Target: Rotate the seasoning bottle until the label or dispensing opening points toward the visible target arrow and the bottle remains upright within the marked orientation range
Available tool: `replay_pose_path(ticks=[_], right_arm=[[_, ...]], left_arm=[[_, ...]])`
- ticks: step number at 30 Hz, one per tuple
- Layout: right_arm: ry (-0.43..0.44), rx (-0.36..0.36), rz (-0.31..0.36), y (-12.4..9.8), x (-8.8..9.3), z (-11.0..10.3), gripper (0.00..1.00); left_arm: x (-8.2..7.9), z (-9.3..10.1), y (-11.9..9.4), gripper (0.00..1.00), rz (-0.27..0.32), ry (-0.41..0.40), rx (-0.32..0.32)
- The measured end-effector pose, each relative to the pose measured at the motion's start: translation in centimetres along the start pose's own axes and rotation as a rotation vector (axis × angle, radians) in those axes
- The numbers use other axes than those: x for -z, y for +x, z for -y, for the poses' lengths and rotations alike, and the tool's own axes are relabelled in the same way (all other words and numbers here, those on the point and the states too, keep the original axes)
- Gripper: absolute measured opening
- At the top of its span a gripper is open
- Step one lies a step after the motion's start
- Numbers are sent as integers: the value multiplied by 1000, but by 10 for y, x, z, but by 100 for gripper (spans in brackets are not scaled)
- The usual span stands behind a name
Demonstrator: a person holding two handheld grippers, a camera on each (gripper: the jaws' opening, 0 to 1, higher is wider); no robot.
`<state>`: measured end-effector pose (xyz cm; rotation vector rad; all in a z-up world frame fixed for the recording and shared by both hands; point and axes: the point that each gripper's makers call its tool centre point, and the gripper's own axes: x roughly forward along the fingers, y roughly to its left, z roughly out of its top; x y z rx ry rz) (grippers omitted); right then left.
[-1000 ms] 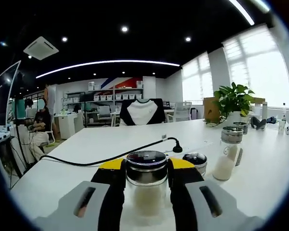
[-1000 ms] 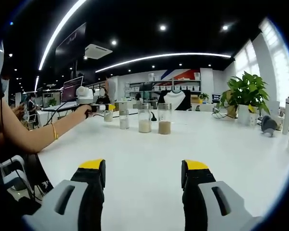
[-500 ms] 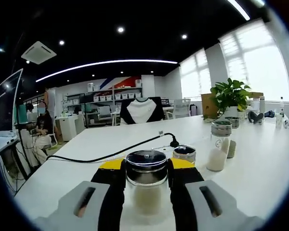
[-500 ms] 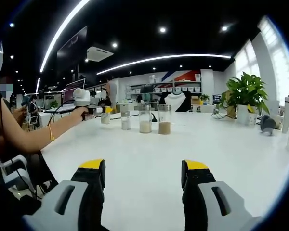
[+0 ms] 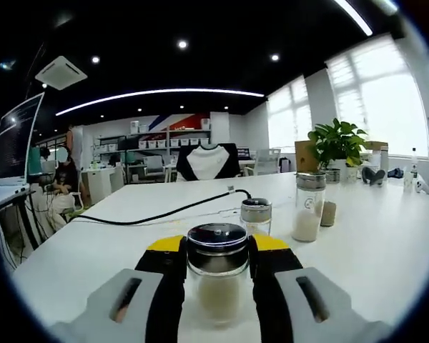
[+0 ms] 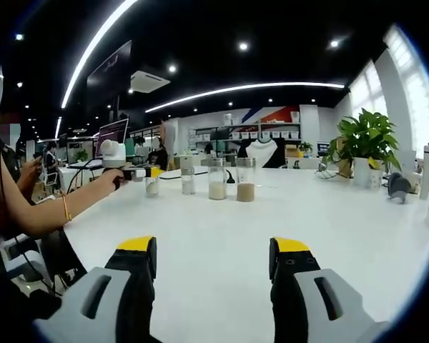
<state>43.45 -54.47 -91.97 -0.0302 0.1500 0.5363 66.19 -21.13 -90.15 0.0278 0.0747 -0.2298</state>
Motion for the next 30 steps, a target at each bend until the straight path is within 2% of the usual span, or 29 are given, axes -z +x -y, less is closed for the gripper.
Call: replay_pose_path(ticks=[10,13,17,20,26,30], right_arm=[[-9,-1,-16,1,5,4,64],[-8,-4,-22,2,6,4,64],[-9,-25,-15,4,5,0,64],[-15,-33,-20,6,6,-2,64],[-14,-38,-19,6,6,-4,63],[-13,-39,-24,6,8,-4,63]], left_arm=[[7,17,-12,36,-7,-5,47],[6,28,-19,36,-1,-4,64],[5,51,-28,36,7,-14,144],[4,60,-33,36,12,-22,168],[4,76,-42,36,10,30,203],[3,87,-49,36,18,29,233]])
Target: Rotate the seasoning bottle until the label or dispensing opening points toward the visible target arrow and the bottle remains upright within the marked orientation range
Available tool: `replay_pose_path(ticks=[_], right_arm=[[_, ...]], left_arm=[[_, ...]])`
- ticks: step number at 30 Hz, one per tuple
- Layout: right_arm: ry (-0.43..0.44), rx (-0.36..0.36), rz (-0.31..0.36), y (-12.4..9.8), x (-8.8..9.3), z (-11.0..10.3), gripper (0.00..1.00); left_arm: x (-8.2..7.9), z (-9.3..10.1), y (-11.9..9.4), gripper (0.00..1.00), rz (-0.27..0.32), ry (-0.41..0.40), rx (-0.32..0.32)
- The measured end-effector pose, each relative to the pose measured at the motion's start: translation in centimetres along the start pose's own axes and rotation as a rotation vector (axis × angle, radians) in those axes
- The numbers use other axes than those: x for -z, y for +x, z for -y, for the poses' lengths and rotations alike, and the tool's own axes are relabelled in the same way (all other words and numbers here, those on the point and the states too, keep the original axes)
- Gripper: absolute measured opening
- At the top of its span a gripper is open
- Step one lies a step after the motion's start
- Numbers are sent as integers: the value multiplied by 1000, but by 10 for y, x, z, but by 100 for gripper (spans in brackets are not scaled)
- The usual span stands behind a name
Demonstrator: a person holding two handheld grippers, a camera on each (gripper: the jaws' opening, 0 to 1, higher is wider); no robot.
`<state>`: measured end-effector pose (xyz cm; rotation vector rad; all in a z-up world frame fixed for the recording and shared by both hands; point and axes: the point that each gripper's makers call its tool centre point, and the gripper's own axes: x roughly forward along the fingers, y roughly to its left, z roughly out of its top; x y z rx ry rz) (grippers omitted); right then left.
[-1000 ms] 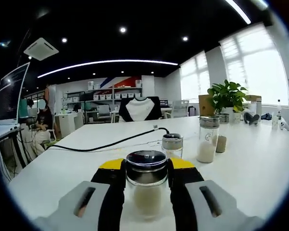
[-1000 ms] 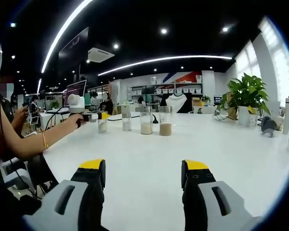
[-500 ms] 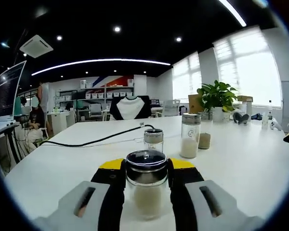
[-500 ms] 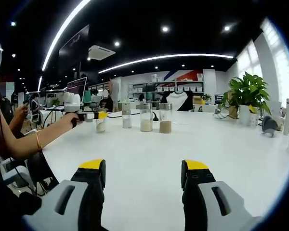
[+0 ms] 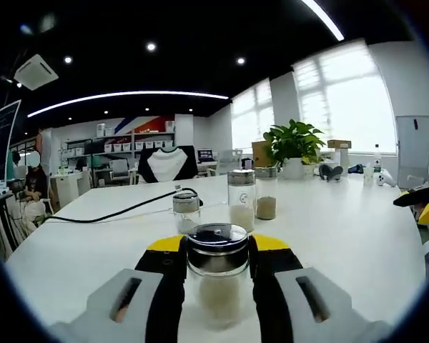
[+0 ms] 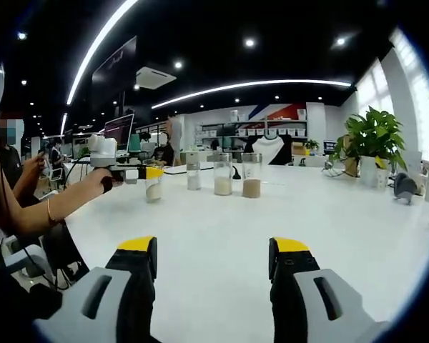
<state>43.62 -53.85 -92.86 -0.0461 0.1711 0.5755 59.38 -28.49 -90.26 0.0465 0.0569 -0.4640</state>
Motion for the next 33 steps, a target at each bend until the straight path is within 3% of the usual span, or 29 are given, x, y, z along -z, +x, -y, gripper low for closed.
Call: replay_pose_path(ticks=[5,15,21,33], right_arm=[[1,-5,-3,0,3,-2,63],[0,-21,-13,1,7,-9,63],[-12,-52,-22,7,8,-20,62],[-28,-50,-29,11,9,-19,62]], left_arm=[[-6,17,-6,36,30,-25,40],[-7,46,-15,36,29,5,111],[0,56,-20,36,24,-2,122],[-7,72,-24,36,43,-27,173]])
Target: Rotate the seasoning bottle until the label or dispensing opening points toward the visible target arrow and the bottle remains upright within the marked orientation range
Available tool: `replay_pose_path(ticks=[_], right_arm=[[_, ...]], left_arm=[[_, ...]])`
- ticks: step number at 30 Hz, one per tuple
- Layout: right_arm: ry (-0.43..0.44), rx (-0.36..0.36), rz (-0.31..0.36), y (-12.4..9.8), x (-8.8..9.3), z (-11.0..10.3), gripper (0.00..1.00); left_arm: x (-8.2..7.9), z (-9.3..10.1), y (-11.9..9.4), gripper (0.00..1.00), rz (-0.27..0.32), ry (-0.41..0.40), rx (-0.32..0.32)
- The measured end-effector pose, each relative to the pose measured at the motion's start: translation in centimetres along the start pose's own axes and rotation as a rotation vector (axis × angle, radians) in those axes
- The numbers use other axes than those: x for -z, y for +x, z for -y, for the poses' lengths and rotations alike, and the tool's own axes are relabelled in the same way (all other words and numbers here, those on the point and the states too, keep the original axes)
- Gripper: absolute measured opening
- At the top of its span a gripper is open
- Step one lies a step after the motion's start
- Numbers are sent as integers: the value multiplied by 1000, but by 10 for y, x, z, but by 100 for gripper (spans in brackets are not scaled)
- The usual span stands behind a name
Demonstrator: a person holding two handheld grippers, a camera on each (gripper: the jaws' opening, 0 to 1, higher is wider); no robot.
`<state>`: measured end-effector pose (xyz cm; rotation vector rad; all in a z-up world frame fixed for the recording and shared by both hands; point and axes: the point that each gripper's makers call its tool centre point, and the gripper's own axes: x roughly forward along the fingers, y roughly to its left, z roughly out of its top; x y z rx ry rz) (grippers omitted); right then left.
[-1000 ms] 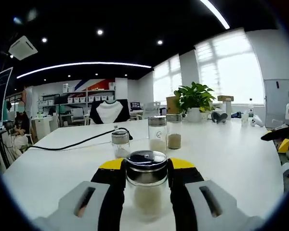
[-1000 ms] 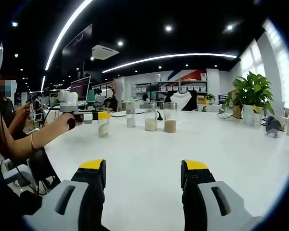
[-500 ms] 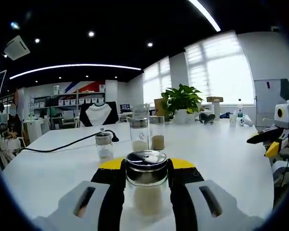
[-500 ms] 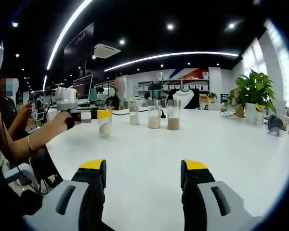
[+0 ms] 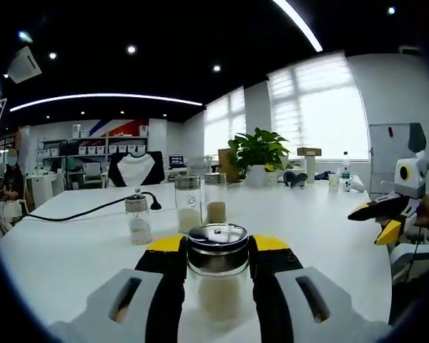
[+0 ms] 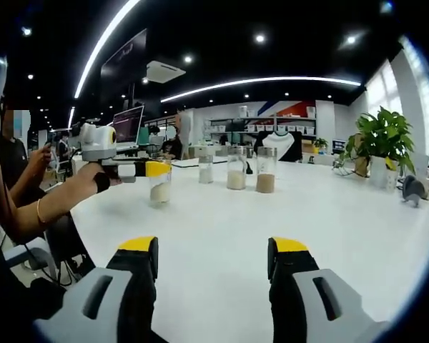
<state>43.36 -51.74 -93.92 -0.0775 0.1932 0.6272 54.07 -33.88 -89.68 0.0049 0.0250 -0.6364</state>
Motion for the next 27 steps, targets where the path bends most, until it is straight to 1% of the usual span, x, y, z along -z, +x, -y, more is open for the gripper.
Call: replay_pose_path(ticks=[2,6,10,19,27], right_arm=[[2,-2,-1,1,0,1,62],[-2,-8,-2,3,0,1,61],[-1,-13,1,5,-1,0,61],[-7,-35,-1,10,-1,-6,61],[-8,-51,-2,12,-1,-12,61]], left_arm=[[-2,3,1,36,10,-17,10],[-8,12,2,36,17,-7,31],[-12,17,0,36,32,-15,53],[-13,26,-3,36,37,-27,98],[-16,43,-6,36,44,-20,152]])
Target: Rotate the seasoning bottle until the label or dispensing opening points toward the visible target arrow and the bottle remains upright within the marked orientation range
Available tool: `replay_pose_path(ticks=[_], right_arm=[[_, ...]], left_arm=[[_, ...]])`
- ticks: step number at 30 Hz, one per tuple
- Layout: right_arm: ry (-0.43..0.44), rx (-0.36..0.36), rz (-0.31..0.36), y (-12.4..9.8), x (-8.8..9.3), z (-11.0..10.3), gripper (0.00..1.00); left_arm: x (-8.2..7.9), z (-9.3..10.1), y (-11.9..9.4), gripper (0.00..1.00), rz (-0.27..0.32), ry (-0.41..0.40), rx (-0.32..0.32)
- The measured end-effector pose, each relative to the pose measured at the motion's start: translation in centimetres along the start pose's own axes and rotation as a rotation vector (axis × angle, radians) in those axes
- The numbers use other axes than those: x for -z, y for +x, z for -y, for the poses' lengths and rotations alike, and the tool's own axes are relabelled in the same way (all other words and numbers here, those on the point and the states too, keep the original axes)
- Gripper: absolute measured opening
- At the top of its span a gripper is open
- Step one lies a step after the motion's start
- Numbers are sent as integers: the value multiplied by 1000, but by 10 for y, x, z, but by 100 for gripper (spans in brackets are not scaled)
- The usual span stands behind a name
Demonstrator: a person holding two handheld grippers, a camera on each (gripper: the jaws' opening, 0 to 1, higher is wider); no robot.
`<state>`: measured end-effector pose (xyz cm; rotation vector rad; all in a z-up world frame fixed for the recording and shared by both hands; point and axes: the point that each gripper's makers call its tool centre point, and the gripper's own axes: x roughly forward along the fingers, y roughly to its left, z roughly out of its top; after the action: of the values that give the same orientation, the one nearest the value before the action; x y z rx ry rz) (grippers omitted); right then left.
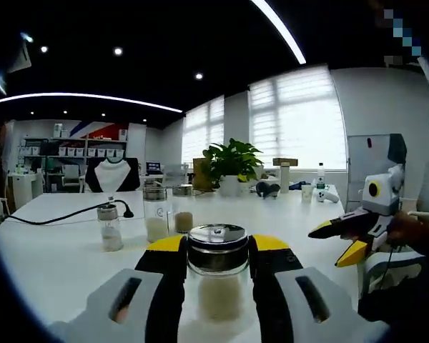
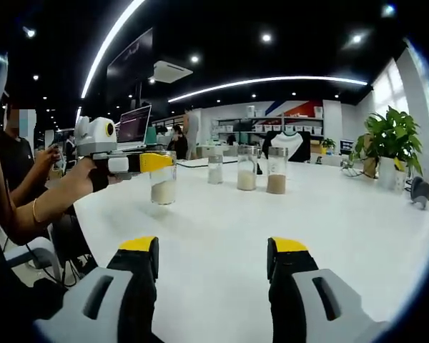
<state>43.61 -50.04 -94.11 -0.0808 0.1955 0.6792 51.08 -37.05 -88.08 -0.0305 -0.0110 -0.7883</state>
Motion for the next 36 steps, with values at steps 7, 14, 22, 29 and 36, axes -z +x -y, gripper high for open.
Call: replay_pose_path(ticks=[7,14,22,29,36], right_arm=[[-3,-27,-1,4,0,-11,61],[-11,-45,4,7,-3,-16,61],[-26,-60,1,9,-3,-20,61],[-28,-73,5,11,-5,-24,61],[-27,-81,8,12,-6,-28,60]], left_arm=[[0,16,3,36,-7,1,44],[-2,24,2,36,1,-4,61],[-2,34,-1,36,-6,11,88],[0,45,2,36,-13,12,122],[-3,51,2,36,19,-59,154]])
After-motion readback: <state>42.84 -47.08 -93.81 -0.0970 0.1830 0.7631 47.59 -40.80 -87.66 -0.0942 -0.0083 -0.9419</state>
